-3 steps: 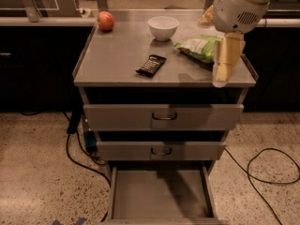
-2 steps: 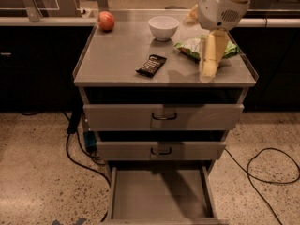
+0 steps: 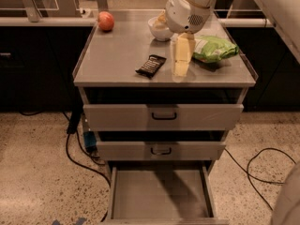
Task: Place rxbar chocolate into bottom drawer
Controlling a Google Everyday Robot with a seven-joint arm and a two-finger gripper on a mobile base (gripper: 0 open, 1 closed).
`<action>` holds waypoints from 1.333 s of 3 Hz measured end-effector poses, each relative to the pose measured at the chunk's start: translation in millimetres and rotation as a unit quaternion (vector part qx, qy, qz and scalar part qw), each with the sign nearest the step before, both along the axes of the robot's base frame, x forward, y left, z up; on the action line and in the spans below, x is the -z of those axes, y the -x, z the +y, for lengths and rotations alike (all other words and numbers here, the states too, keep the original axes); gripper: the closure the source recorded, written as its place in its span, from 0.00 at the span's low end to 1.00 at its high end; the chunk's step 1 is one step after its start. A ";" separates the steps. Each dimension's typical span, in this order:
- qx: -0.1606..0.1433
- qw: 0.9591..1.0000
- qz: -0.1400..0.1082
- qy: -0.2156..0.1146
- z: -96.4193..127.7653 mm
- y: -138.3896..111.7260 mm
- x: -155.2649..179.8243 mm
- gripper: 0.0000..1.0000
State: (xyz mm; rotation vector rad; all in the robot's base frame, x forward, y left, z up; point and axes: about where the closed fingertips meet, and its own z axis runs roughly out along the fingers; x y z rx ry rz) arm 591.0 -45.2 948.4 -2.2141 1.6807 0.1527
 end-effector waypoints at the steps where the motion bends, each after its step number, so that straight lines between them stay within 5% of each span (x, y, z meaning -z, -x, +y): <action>1: -0.003 1.000 -0.002 -0.002 2.3 -3.0 1.2 0.00; 2: -0.009 1.000 -0.005 -0.006 7.9 -10.0 4.3 0.00; 4: -0.080 0.997 0.005 0.002 33.2 -82.4 47.2 0.00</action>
Offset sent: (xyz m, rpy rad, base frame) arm 0.0092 0.0066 -0.0072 0.0030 0.0117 0.0403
